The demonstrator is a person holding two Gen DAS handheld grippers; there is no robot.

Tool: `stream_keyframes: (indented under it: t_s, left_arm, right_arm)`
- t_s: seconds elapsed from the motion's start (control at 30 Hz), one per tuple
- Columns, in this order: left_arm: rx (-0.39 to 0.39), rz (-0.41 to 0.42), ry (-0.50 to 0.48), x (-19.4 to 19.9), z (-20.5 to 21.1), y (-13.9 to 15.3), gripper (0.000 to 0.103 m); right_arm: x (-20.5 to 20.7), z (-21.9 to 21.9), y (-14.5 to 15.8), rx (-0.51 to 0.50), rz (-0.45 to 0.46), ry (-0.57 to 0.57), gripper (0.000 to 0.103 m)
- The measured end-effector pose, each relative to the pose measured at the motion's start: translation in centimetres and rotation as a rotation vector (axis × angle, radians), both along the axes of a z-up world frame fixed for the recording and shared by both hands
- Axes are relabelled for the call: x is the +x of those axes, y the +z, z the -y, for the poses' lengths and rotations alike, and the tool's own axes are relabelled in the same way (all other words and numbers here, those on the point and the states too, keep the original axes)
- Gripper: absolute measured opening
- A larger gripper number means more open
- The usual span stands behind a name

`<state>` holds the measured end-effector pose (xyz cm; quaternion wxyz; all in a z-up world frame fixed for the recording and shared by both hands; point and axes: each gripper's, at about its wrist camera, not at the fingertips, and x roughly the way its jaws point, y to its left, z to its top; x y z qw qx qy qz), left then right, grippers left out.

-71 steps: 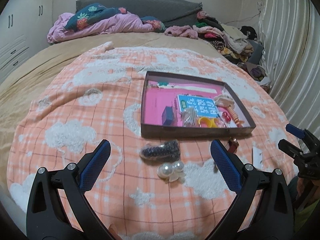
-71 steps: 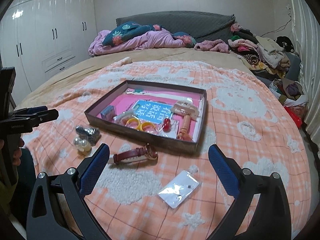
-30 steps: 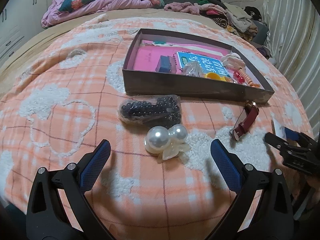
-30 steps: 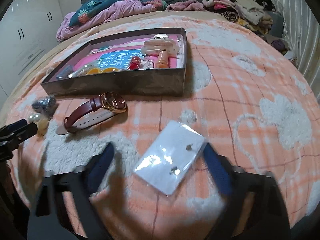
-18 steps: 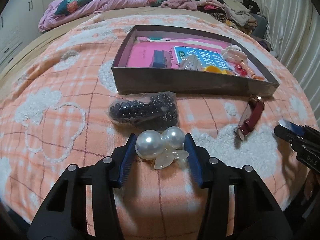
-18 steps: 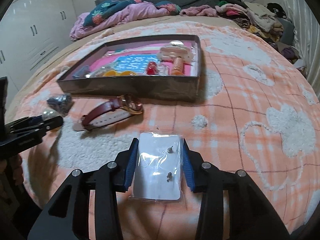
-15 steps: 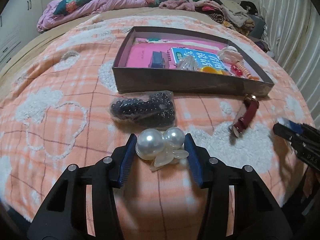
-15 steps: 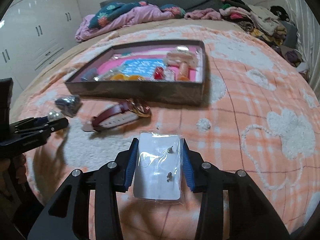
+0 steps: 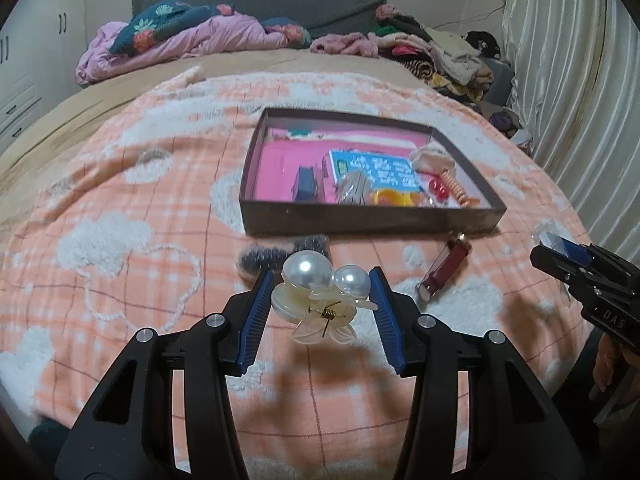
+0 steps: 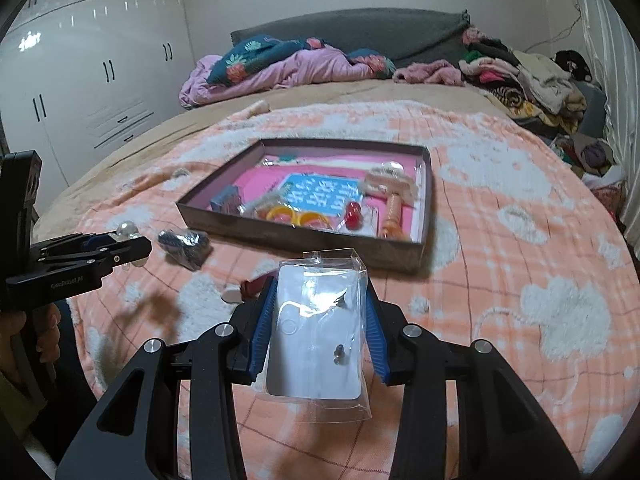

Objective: Organize jewelry
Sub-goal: 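Carry the pearl earrings and earring card packet over the box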

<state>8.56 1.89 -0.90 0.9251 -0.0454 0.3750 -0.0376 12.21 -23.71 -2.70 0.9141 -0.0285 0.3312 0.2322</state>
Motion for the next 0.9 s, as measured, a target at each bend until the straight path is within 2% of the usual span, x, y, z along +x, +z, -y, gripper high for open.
stream_keyframes:
  t_s: [0.5,0.9]
  left_arm:
    - [-0.010,0.043,-0.015,1.6,0.5,2.0,0.040]
    - [-0.010,0.062,-0.058,4.3,2.6,2.6,0.040]
  right_arm:
    - [0.8,0.1,2.9,0.026,0.069,-0.008,0.039]
    - [2.7,0.7,4.4,0.035,0.098,-0.035,0.039]
